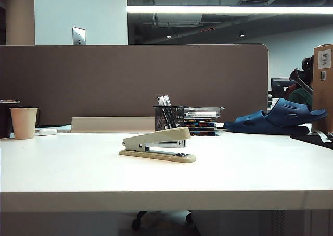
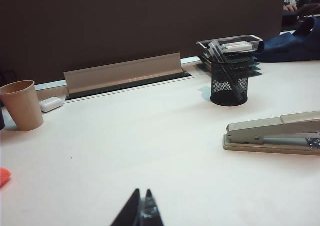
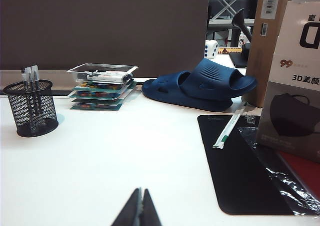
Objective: Press the stapler down.
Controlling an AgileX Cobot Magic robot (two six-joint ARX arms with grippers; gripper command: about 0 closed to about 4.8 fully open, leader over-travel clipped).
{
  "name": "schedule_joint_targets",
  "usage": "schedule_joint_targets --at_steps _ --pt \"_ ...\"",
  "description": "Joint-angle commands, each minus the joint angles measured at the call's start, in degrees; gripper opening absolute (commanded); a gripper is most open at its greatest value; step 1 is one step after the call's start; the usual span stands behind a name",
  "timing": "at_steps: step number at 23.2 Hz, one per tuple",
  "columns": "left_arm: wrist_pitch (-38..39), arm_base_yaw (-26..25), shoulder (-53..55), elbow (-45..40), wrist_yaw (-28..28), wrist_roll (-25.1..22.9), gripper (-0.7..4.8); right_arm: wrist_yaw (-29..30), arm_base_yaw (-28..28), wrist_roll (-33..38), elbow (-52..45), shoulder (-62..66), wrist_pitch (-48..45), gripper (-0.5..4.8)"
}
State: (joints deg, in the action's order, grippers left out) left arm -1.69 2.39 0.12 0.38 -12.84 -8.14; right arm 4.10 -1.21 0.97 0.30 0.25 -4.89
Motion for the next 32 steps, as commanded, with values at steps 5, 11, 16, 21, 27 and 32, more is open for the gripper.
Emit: schedule_joint_targets --at_steps 5,11,16,21,27,32 --pt "-0.57 0.04 0.0 0.11 -0.04 -0.2 -0.05 -0.11 0.09 -0.11 -0.31 -0.37 -0.85 -0.09" --pt "-0.57 0.04 0.0 0.11 -0.02 -0.2 -0.05 -0.09 0.09 -0.11 -0.31 -0.37 -0.96 -0.09" --pt "-0.57 0.04 0.0 0.11 -0.04 -0.2 -0.05 -0.11 0.09 -0.11 -0.31 -0.37 -0.96 -0.09" --pt "-0.57 0.04 0.0 0.11 -0.35 -0.17 -0.06 -0.11 0.09 -0.13 -0.04 -0.37 -1.42 -0.09" --pt "-0.55 0.04 0.0 0.11 -0.5 -0.17 -0.06 -0.11 0.09 -0.11 2.51 -0.35 -0.59 -0.09" --pt "-0.5 0.04 0.0 0.11 -3.39 -0.13 -0.06 -0.17 0.07 -0.11 7.91 -0.24 5.01 -0.09"
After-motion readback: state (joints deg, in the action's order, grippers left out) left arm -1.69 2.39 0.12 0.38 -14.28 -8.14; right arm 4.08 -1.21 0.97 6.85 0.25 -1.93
